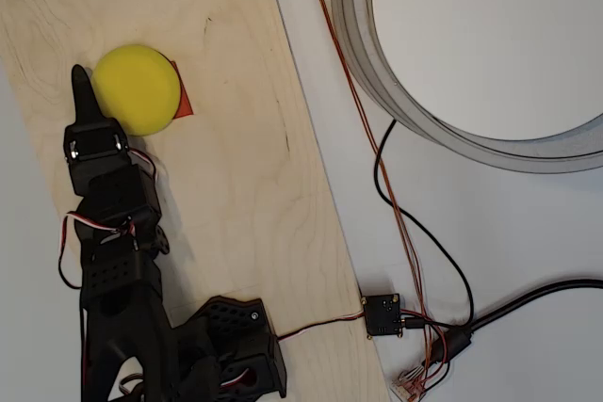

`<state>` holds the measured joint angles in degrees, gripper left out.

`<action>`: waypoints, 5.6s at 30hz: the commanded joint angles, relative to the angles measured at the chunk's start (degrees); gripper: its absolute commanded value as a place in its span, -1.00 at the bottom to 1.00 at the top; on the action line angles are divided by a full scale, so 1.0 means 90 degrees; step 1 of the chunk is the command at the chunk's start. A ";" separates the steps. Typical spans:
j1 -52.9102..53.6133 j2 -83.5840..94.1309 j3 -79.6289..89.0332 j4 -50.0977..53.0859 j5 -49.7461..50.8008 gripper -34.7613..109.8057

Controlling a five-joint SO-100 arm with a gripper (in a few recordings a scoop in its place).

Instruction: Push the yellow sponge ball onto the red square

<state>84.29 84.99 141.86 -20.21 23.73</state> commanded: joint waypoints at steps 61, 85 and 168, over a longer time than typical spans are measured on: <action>0.0771 0.0879 -0.0225 -0.0654 -0.0937 -0.31; 0.1270 -0.1836 -0.1943 -0.1133 -0.0967 -0.31; 0.0566 0.1299 -0.1621 -0.1309 -0.2637 -0.30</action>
<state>90.00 92.37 130.69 -32.08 2.72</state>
